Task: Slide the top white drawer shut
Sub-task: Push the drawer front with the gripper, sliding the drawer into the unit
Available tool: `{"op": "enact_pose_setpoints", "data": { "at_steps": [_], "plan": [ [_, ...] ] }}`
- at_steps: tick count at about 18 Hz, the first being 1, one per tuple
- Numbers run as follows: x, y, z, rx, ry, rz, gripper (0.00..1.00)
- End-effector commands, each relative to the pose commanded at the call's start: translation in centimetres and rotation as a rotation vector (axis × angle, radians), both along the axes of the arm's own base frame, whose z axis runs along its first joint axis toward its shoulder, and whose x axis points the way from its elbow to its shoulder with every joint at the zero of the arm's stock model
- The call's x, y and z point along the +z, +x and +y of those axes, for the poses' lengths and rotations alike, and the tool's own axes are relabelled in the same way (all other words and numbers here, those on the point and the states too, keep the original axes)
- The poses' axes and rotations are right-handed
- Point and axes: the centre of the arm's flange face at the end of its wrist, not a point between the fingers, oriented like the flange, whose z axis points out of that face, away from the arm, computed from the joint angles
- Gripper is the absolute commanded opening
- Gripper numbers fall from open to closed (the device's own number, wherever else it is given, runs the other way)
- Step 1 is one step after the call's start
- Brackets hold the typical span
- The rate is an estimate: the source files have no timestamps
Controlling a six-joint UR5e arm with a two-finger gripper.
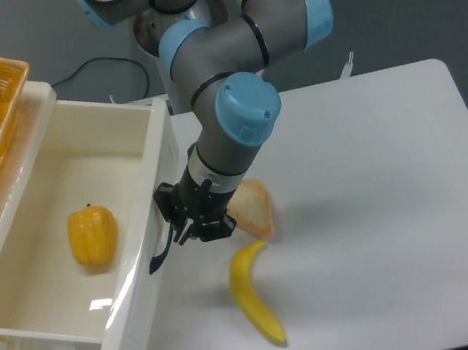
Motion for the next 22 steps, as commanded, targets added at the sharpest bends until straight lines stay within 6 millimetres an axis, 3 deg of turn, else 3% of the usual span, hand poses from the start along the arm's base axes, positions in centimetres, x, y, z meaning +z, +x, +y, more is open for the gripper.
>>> {"op": "enact_pose_setpoints", "data": {
  "at_steps": [3,22],
  "plan": [
    [0.7,0.3,-0.1,0.000,0.008,0.006,0.17],
    [0.8,2.7,1.1,-0.005,-0.006,-0.011,0.17]
  ]
}}
